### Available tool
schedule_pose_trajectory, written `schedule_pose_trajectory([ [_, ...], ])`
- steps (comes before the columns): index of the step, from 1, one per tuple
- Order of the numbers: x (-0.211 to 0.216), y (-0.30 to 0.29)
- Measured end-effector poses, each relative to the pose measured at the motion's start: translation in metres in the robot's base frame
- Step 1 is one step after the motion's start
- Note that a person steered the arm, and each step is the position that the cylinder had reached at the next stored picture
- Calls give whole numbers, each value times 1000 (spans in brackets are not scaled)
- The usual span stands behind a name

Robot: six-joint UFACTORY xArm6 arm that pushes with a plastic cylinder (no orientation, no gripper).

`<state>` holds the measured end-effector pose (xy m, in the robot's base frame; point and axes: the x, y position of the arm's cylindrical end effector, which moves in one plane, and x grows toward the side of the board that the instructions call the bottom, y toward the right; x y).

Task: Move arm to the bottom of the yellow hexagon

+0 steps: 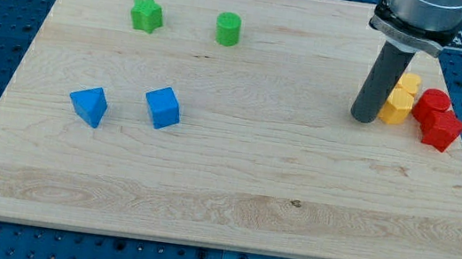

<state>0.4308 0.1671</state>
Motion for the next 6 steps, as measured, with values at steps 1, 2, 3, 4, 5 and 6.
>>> schedule_pose_trajectory([
  [1, -9, 0],
  [2, -10, 0],
  [3, 28, 0],
  [4, 40, 25],
  [5, 34, 40],
  [6, 18, 40],
])
